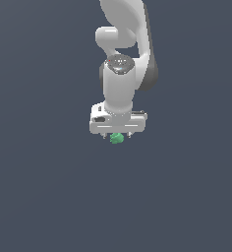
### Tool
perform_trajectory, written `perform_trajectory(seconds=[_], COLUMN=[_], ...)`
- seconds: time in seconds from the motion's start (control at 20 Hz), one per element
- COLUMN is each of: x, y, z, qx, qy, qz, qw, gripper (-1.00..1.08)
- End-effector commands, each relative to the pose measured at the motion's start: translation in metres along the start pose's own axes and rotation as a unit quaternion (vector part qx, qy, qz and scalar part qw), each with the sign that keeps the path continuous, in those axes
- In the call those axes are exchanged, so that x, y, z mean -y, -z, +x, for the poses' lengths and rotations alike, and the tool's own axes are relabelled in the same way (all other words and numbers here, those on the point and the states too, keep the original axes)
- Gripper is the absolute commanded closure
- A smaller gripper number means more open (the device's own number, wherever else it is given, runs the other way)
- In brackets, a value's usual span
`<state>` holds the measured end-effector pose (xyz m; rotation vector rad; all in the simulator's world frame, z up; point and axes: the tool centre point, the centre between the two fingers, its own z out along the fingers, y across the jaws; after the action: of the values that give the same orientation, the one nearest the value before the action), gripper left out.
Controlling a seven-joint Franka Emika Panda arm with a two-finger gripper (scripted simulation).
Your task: Pick up the object and move it to a goal position.
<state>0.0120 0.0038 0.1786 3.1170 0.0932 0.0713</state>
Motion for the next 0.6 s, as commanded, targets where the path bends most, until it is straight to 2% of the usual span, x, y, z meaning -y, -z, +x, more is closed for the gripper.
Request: perform_trajectory(seconds=[0.0,0.55], x=[0.0,-0.004], y=[0.0,0.011], z=[0.0,0.009], qx=[0.0,-0.013], qy=[0.0,-0.013], qz=[0.0,0.002], qw=[1.0,0.9998], gripper=[-0.92,-0.92])
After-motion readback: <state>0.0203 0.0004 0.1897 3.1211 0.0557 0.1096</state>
